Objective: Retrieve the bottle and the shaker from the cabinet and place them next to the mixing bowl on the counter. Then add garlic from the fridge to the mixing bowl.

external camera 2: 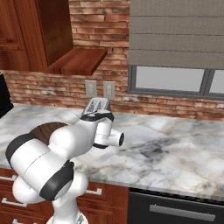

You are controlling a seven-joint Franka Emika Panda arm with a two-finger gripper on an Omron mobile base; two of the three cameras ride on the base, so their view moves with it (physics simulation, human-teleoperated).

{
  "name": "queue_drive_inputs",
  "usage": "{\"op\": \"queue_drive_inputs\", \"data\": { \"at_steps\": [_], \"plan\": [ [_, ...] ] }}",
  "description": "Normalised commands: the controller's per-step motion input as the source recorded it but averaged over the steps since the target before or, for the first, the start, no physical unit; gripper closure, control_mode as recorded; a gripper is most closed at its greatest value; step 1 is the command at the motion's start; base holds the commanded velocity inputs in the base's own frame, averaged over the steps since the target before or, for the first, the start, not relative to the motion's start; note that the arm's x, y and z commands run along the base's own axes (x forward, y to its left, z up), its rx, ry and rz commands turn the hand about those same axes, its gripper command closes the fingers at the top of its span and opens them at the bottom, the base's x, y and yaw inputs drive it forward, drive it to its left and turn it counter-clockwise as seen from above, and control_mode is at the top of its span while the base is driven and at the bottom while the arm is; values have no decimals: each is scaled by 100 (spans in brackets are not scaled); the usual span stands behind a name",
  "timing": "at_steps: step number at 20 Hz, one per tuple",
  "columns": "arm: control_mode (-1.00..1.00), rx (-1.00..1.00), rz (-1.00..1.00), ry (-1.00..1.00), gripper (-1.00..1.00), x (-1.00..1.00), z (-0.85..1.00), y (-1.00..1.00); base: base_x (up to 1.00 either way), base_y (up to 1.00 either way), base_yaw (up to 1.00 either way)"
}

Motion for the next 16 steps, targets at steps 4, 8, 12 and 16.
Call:
{"op": "queue_drive_inputs", "data": {
  "at_steps": [4,8,12,16],
  "plan": [
    [-100,0,0,0,100,0,-13,0,0,0,0],
    [-100,0,0,0,-100,0,0,0,0,0,0],
    [-100,0,0,0,-100,0,0,0,0,0,0],
    [-100,0,0,0,-100,0,0,0,0,0,0]
  ]
}}
